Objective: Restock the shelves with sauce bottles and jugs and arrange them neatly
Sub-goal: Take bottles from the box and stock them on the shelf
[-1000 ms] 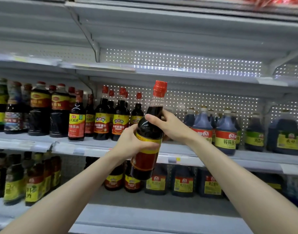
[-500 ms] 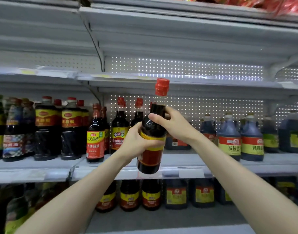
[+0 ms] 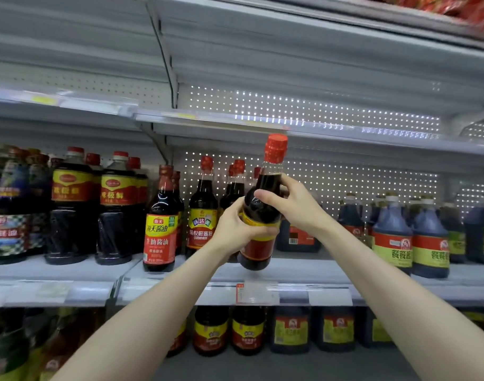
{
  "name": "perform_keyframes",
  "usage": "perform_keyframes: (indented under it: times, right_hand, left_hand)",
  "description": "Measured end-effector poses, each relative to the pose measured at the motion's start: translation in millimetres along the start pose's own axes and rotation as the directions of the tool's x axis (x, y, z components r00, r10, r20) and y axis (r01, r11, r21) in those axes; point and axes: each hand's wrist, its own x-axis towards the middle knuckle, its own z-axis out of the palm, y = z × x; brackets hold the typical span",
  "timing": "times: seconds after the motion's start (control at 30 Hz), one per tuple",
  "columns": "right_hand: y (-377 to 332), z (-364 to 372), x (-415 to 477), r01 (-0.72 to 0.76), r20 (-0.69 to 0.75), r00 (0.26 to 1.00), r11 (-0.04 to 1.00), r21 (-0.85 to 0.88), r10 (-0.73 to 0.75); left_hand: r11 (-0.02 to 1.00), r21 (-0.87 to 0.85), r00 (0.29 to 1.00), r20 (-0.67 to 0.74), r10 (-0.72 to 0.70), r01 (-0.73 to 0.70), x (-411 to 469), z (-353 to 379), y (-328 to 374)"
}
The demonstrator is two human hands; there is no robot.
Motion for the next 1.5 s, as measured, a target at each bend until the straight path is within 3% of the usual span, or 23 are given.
perform_keyframes:
  times: [0.67, 1.07, 1.3, 1.5]
  right_hand:
    - [103.8, -24.4, 49.4, -0.112, 0.044, 0.993, 0.993, -0.019, 0.113]
    - [144.5, -15.8, 70.7, -0.281, 0.072, 0.958, 0.959, 0.022, 0.279]
    - [150.2, -6.8, 71.8, -0.301, 0.055, 0.954, 0.948, 0.106, 0.296]
    - [155.0, 3.5, 36.5, -0.383, 0.06, 0.923, 0.9, 0.211, 0.379]
  left_hand:
    - [0.992, 0.055, 0.992, -0.065, -0.107, 0.111, 56.9, 54.7, -62.2]
    - [0.984, -0.017, 0.982, -0.066, -0.179, 0.178, 79.9, 60.0, -90.9]
    - [0.974, -0.043, 0.974, -0.016, -0.225, 0.224, 80.7, 55.7, -91.4]
    - [0.922, -0.172, 0.937, 0.091, -0.336, 0.347, 54.3, 48.9, -97.0]
